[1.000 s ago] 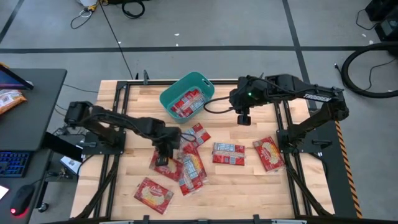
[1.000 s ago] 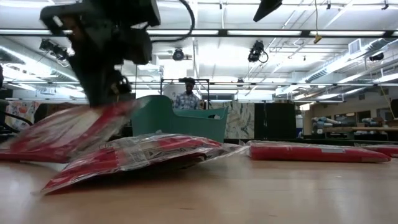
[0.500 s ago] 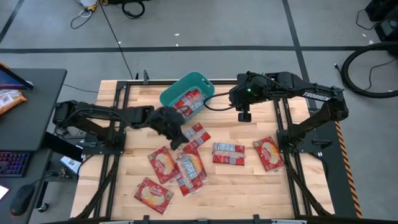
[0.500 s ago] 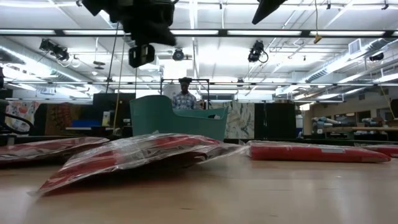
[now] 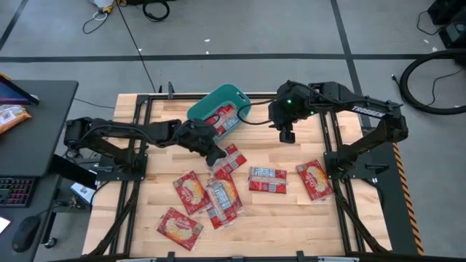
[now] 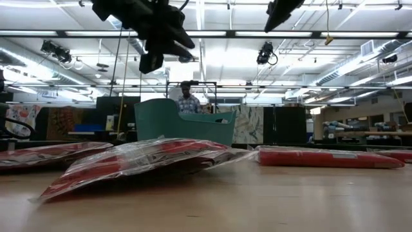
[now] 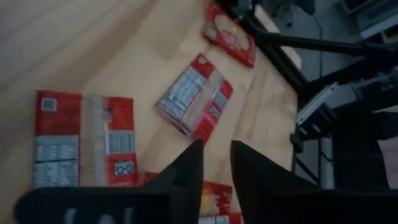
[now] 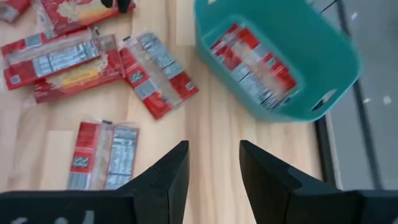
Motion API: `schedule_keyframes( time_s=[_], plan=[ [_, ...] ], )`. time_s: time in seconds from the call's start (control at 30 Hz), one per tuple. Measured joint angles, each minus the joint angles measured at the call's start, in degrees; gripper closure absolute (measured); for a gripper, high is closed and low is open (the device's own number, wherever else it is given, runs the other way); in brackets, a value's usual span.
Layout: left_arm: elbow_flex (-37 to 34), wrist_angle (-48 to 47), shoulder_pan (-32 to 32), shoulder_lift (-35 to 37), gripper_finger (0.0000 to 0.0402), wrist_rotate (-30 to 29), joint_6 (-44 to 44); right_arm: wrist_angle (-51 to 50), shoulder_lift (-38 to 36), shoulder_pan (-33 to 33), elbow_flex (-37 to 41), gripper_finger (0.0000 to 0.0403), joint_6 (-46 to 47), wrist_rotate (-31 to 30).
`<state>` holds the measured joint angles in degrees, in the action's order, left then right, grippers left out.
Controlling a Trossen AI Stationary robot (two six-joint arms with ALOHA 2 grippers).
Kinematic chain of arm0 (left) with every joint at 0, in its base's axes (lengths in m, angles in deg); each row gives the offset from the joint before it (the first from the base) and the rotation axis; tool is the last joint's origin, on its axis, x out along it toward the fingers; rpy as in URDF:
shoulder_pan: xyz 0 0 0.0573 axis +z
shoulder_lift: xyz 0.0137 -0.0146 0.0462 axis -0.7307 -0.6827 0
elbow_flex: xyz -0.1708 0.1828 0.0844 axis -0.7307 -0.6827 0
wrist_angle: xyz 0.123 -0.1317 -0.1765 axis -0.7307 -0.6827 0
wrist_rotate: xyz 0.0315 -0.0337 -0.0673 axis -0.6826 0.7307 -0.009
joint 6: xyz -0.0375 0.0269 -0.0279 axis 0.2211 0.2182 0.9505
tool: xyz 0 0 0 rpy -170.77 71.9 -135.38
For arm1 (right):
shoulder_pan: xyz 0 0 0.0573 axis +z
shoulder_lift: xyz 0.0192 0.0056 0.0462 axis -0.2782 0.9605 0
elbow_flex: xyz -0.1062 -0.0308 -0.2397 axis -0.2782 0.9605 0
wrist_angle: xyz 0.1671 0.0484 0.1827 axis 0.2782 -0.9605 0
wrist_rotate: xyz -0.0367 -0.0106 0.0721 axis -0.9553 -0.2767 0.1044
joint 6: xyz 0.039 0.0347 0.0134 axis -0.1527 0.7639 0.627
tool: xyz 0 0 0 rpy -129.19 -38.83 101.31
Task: Sort popcorn bags into baskets
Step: Put the red popcorn bag into the blue bin
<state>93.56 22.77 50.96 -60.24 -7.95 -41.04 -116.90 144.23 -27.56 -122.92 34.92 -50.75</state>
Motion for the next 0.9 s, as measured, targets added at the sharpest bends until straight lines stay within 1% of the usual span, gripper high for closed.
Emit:
schedule_keyframes(
  time_s=[0.13,0.27,0.33,0.43,0.53,0.63,0.73,0.8,0.9],
  plan=[
    [0.0,0.06,-1.38,-2.42,0.027,0.2,1.99,2.18,-0.99,-0.75,5.19,0.0257,0.22,1.44],
    [0.04,-0.09,-2.22,-5.43,0.0247,-1.3,4.6,5.27,-1.37,-0.68,10.24,0.0257,-0.19,3.05],
    [0.04,-0.73,-2.79,-7.13,0.0245,-3.0,4.68,5.92,-1.37,-0.67,11.74,0.0257,-0.06,4.35],
    [0.04,-1.19,-4.21,-9.69,0.0244,-7.0,4.83,6.31,-1.39,-0.62,13.6,0.0257,0.0,4.73],
    [1.3,-2.12,-5.18,-12.52,0.0244,-8.06,4.58,6.48,-1.81,-0.65,15.19,0.0257,-0.56,5.89],
    [4.36,-5.25,-5.69,-15.77,0.0244,-8.46,4.14,8.44,-3.48,-0.62,18.53,0.0257,-1.57,7.41],
    [8.75,-9.15,-6.35,-19.1,0.0244,-11.0,1.58,12.37,-5.61,-0.44,23.38,0.0257,-0.91,7.81],
    [11.44,-11.64,-6.53,-21.24,0.0244,-13.01,1.45,13.81,-6.85,0.41,26.6,0.0257,0.13,7.91],
    [14.07,-14.04,-6.53,-23.91,0.0244,-13.84,1.39,15.17,-7.77,2.02,30.28,0.0257,1.2,7.84]
  ],
)
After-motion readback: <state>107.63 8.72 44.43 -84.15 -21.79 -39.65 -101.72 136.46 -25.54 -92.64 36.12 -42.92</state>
